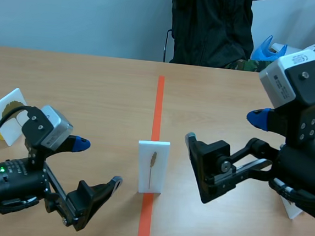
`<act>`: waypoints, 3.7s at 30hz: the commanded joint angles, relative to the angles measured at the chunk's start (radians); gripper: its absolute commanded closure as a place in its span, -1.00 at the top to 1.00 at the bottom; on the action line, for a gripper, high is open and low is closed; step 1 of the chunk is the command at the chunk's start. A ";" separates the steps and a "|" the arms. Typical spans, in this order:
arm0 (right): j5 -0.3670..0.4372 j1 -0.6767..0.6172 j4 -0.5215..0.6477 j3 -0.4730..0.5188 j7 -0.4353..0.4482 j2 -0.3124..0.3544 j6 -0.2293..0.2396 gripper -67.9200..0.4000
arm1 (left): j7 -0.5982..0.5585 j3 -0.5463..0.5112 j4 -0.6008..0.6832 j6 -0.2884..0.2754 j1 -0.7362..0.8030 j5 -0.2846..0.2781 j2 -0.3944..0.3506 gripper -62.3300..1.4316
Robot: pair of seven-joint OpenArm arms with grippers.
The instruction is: Sort the leaf by its shape. The table is split by an orange tape line. A compound leaf with several leaflets goes to the left side, a simple leaf with one blade goes to the right side. Return to the home posture when a red brick is placed on the table.
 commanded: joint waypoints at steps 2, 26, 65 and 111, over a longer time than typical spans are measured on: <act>0.013 0.012 0.005 0.012 0.014 0.016 -0.003 1.00 | -0.051 0.037 -0.030 -0.006 -0.035 0.000 0.016 1.00; 0.010 0.012 0.005 0.013 0.014 0.013 -0.003 1.00 | -0.228 0.272 -0.363 -0.001 -0.292 0.084 0.152 1.00; 0.010 0.012 0.005 0.012 0.015 0.013 -0.003 1.00 | -0.135 0.275 -0.168 0.078 -0.266 0.051 0.118 -0.78; 0.011 0.018 0.005 0.012 0.029 0.013 -0.003 1.00 | -0.088 -0.494 -0.246 0.247 -0.057 -0.211 0.151 -0.78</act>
